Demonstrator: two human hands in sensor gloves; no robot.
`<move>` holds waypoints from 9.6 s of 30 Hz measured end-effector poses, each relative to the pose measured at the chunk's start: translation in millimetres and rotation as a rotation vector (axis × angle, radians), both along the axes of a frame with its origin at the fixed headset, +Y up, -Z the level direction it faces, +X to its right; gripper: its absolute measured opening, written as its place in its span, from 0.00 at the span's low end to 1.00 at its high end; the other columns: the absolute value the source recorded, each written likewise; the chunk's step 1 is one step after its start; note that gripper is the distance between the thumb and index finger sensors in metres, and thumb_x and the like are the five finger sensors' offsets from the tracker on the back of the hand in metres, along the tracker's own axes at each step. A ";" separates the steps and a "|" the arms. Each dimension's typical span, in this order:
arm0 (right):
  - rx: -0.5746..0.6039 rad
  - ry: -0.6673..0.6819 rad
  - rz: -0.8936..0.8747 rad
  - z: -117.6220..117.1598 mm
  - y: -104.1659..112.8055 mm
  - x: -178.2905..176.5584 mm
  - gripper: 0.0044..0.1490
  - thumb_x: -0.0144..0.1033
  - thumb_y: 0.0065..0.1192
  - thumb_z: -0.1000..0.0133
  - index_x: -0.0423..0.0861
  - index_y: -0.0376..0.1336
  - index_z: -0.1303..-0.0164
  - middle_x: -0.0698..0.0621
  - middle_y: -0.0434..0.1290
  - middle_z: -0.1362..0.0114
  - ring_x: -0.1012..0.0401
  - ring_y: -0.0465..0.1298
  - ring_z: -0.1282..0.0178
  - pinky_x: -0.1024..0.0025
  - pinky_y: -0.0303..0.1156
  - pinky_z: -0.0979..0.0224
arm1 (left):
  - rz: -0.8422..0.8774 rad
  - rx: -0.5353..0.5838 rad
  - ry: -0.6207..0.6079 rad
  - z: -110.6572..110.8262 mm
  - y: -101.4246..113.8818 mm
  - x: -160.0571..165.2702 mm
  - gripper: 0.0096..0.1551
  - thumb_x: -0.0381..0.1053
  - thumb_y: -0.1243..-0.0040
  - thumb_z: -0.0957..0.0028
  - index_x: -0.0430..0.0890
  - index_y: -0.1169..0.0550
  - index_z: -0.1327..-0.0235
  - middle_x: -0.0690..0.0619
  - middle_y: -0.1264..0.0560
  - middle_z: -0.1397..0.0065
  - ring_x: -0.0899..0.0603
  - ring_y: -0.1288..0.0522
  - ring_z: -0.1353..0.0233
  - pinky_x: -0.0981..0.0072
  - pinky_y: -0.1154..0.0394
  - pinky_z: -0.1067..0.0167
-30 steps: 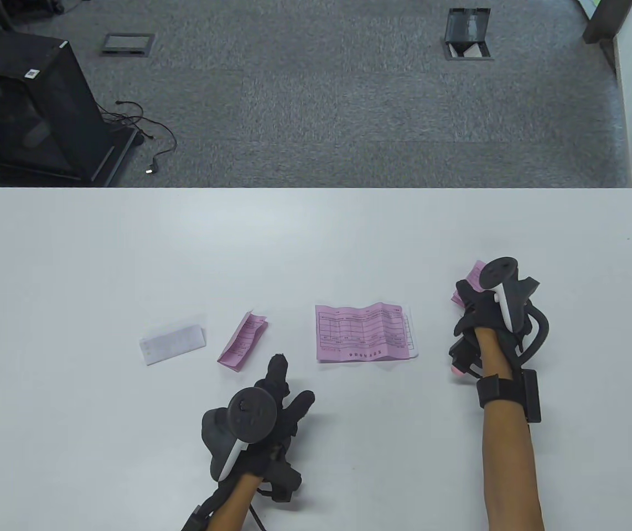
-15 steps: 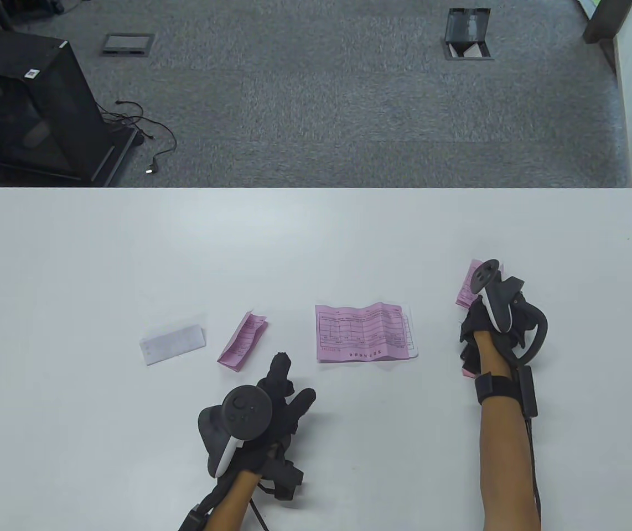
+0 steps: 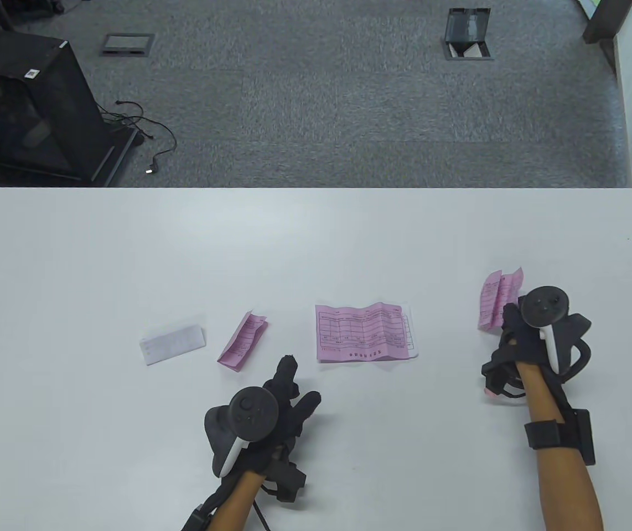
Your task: Unfold folded invoices and stack
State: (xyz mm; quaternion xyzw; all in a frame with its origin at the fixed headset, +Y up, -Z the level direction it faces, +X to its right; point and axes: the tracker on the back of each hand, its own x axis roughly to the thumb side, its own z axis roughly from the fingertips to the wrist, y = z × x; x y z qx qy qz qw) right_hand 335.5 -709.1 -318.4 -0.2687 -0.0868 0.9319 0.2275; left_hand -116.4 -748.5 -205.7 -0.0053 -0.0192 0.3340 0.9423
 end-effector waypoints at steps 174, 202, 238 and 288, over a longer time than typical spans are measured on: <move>-0.205 0.939 0.521 112.8 -44.4 -233.9 0.36 0.55 0.55 0.46 0.59 0.56 0.25 0.38 0.60 0.22 0.39 0.62 0.27 0.30 0.52 0.26 | -0.590 -0.339 -0.221 -4.8 -26.9 49.1 0.43 0.67 0.43 0.48 0.67 0.44 0.20 0.40 0.57 0.12 0.32 0.56 0.18 0.44 0.45 0.26; -0.281 0.946 0.537 102.9 -62.0 -247.2 0.37 0.54 0.56 0.46 0.61 0.55 0.25 0.39 0.59 0.22 0.39 0.62 0.27 0.30 0.51 0.26 | -0.590 -0.342 -0.221 -4.6 -27.3 49.5 0.43 0.67 0.43 0.48 0.67 0.45 0.20 0.41 0.57 0.12 0.33 0.56 0.18 0.45 0.45 0.26; -0.322 0.765 0.507 99.3 -62.8 -146.7 0.37 0.54 0.57 0.47 0.59 0.56 0.26 0.39 0.61 0.23 0.40 0.63 0.28 0.31 0.53 0.26 | -0.590 -0.343 -0.222 -4.6 -27.5 49.0 0.44 0.68 0.44 0.48 0.67 0.46 0.19 0.41 0.58 0.12 0.34 0.57 0.18 0.46 0.46 0.26; -0.334 0.602 0.261 98.4 -65.4 -148.4 0.23 0.50 0.52 0.38 0.50 0.59 0.38 0.44 0.55 0.21 0.43 0.56 0.22 0.38 0.53 0.22 | -0.613 -0.338 -0.235 0.2 -28.2 54.9 0.46 0.68 0.47 0.46 0.61 0.48 0.17 0.37 0.58 0.12 0.30 0.57 0.18 0.40 0.47 0.26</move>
